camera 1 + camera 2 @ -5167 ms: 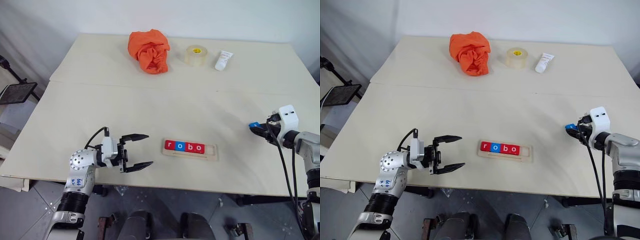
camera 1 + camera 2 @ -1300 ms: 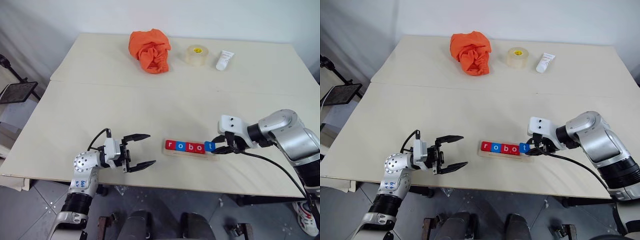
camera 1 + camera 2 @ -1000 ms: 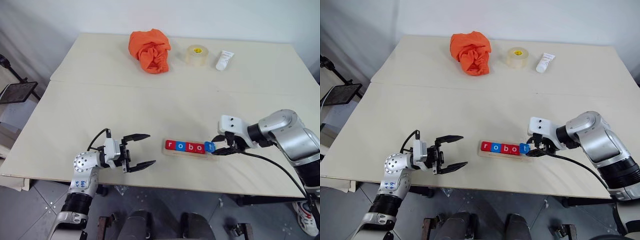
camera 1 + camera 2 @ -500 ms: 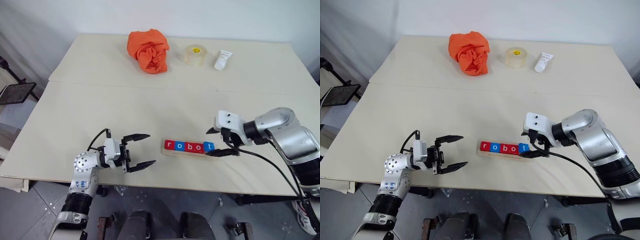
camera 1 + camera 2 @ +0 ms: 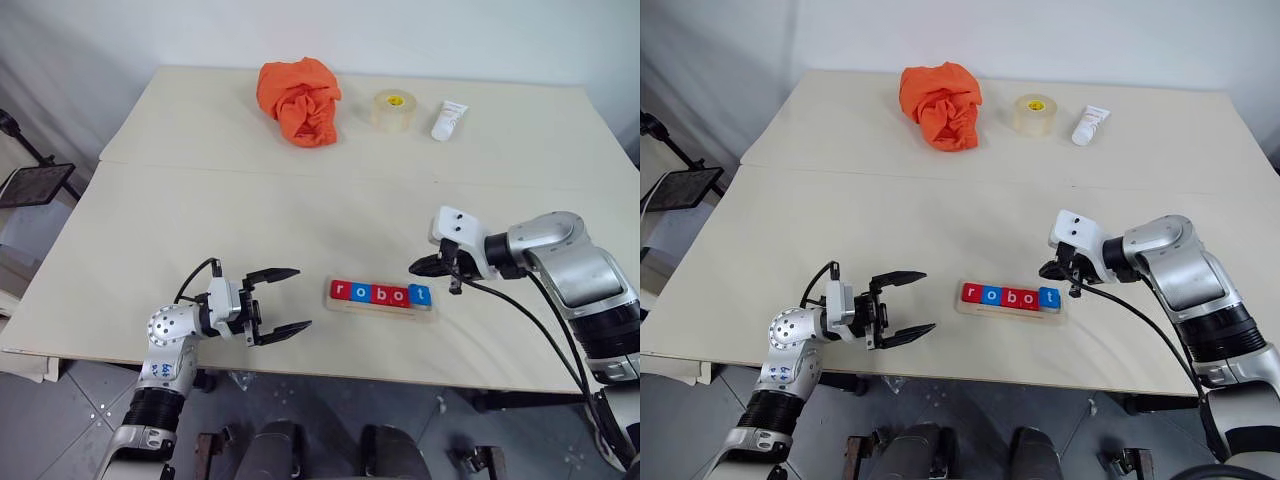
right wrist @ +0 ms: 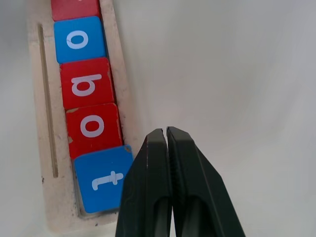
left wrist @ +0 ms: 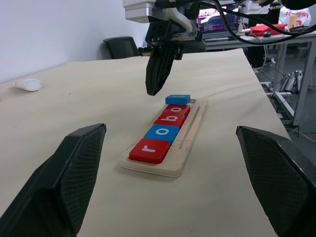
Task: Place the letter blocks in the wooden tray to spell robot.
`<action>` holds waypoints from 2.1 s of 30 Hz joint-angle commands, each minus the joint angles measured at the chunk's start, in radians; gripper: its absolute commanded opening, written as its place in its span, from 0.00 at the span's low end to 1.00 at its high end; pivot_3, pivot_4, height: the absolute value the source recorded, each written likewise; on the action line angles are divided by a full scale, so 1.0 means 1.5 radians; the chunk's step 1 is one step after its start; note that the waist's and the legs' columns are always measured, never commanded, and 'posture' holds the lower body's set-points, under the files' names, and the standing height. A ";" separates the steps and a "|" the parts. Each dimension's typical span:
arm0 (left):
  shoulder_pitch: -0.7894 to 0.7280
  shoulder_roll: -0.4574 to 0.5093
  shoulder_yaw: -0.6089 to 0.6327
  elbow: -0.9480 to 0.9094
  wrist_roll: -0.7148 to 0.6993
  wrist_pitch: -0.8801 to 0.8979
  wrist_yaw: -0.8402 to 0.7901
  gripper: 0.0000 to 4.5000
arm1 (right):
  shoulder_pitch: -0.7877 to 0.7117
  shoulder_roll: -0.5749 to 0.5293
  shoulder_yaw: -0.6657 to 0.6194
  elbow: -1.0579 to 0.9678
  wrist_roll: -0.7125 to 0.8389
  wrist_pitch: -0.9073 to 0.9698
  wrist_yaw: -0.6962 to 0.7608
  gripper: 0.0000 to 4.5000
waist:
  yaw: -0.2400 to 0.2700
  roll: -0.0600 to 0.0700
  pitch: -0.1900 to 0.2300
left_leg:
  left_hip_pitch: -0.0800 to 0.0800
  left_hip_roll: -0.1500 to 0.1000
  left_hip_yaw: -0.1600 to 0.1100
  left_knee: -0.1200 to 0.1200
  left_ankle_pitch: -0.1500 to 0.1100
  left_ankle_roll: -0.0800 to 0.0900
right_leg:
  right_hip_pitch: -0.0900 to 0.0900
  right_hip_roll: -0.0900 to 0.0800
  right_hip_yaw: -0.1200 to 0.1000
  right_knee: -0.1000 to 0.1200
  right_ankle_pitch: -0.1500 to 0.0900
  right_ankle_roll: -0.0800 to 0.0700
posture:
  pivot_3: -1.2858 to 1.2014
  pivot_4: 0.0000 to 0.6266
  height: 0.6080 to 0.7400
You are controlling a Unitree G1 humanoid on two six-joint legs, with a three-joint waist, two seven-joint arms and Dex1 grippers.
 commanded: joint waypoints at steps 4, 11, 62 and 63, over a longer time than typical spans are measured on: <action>0.011 0.004 0.002 -0.030 0.000 0.000 0.009 1.00 | 0.032 -0.017 -0.011 -0.036 0.000 -0.009 0.012 0.00 | 0.000 0.000 0.000 | 0.000 0.000 0.000 0.000 0.000 0.000 | 0.000 0.000 0.000 0.000 0.000 0.000 | 0.52 0.24 1.00; 0.007 0.004 0.000 -0.030 0.000 0.003 0.011 1.00 | 0.043 -0.017 -0.029 -0.067 0.006 0.011 -0.002 0.00 | 0.000 0.000 0.000 | 0.000 0.000 0.000 0.000 0.000 0.000 | 0.000 0.000 0.000 0.000 0.000 0.000 | 0.52 0.24 1.00; -0.050 0.092 0.068 0.006 -0.017 0.086 0.036 1.00 | 0.402 -0.056 -0.432 0.011 0.242 -0.304 0.159 1.00 | 0.002 -0.001 0.000 | 0.001 0.000 0.000 0.000 0.000 0.000 | 0.002 0.000 0.000 -0.001 0.000 0.000 | 0.52 0.24 1.00; -0.050 0.098 0.072 0.004 -0.023 0.101 0.035 1.00 | 0.407 -0.059 -0.443 0.027 0.250 -0.314 0.172 1.00 | 0.001 -0.001 0.000 | 0.001 0.000 0.000 0.000 0.000 0.000 | 0.002 0.000 0.000 -0.001 0.000 0.000 | 0.52 0.24 1.00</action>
